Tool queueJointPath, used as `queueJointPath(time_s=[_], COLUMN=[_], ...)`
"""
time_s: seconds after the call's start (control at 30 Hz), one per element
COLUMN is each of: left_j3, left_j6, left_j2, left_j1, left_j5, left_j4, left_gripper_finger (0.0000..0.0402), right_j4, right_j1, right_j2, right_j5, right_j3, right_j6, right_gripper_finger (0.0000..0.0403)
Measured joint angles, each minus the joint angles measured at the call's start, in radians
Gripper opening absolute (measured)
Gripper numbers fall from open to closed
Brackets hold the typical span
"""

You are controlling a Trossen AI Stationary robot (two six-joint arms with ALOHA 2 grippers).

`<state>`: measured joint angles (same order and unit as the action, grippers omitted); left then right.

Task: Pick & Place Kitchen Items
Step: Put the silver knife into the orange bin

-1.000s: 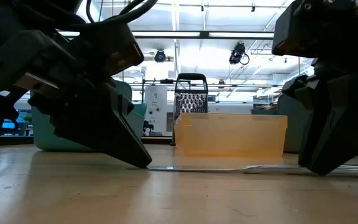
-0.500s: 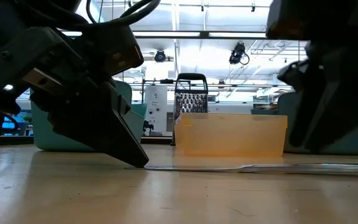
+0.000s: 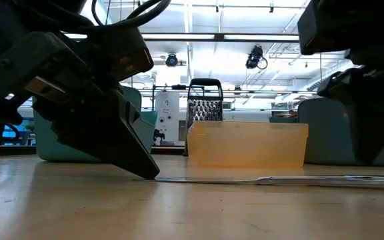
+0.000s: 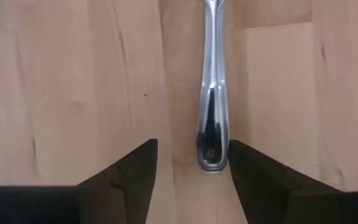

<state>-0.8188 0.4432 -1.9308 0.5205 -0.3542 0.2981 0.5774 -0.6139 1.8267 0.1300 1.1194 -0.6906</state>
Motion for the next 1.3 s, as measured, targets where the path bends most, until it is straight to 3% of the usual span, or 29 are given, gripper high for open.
queueJointPath(time_s=[0.6, 0.7, 0.9, 1.3], left_j3=[0.006, 0.006, 0.006, 0.007], left_j6=[-0.005, -0.005, -0.005, -0.008], left_j2=[-0.001, -0.001, -0.001, -0.002], left_j1=[0.000, 0.000, 0.000, 0.000], left_j5=[-0.012, -0.015, -0.019, -0.032], left_j4=[0.008, 0.008, 0.010, 0.027], left_gripper_finger=[0.0002, 0.0002, 0.0002, 0.0006], right_j4=[0.026, 0.026, 0.025, 0.045], right_j1=[0.043, 0.044, 0.045, 0.043], right_j2=[0.098, 0.100, 0.102, 0.093], right_j5=[-0.034, -0.034, -0.021, -0.030], right_j3=[0.005, 0.004, 0.003, 0.002], right_j6=[0.074, 0.080, 0.090, 0.089], right_gripper_finger=[0.0202, 0.0177, 0.0079, 0.0079])
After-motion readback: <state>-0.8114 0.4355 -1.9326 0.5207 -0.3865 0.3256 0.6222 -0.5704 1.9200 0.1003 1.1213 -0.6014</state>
